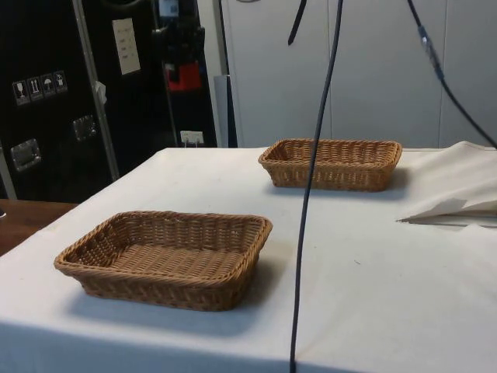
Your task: Pick up the red cube and place it into the right basket.
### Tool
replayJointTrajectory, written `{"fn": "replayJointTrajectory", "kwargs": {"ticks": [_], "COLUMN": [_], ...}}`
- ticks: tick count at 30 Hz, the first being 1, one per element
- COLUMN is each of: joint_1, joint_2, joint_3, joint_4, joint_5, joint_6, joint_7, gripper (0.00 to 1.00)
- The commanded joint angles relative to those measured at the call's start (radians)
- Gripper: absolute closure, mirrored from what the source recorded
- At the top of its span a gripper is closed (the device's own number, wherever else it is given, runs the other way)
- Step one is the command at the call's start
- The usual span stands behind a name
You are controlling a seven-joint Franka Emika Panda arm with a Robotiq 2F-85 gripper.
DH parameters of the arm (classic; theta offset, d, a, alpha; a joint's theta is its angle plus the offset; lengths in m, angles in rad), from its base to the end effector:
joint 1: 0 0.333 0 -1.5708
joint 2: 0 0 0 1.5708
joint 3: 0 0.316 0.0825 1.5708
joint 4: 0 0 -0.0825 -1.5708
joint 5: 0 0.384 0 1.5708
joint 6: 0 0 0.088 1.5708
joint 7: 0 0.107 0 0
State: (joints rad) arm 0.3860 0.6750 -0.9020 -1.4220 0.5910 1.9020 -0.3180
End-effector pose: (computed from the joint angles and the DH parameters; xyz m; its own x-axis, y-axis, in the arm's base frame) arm 0.6805 -0.1839 0.4121 0.9662 -0.2470 0.0741 -0.2451 -0.9689 -0.0336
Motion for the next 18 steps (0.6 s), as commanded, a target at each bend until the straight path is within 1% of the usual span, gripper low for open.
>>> {"fn": "replayJointTrajectory", "kwargs": {"ticks": [1,2,3,4,11,12,13,14,18], "joint_1": [0.018,0.018,0.000,0.019,0.019,0.000,0.020,0.020,0.028], "joint_2": [-0.034,-0.041,-0.015,-0.050,-0.108,-0.082,-0.113,-0.118,-0.137], "joint_3": [-0.015,-0.015,0.000,-0.016,-0.016,0.000,-0.015,-0.015,-0.011], "joint_4": [-0.029,-0.030,0.000,-0.030,-0.034,-0.003,-0.035,-0.037,-0.061], "joint_5": [-0.019,-0.024,-0.011,-0.030,-0.067,-0.053,-0.069,-0.072,-0.081], "joint_6": [0.002,-0.002,-0.009,-0.008,-0.039,-0.052,-0.040,-0.041,-0.034], "joint_7": [-0.005,-0.005,0.000,-0.005,-0.001,0.002,-0.001,-0.001,0.000], "gripper": [0.93,0.93,0.93,0.93,0.93,0.93,0.93,0.93,0.93]}}
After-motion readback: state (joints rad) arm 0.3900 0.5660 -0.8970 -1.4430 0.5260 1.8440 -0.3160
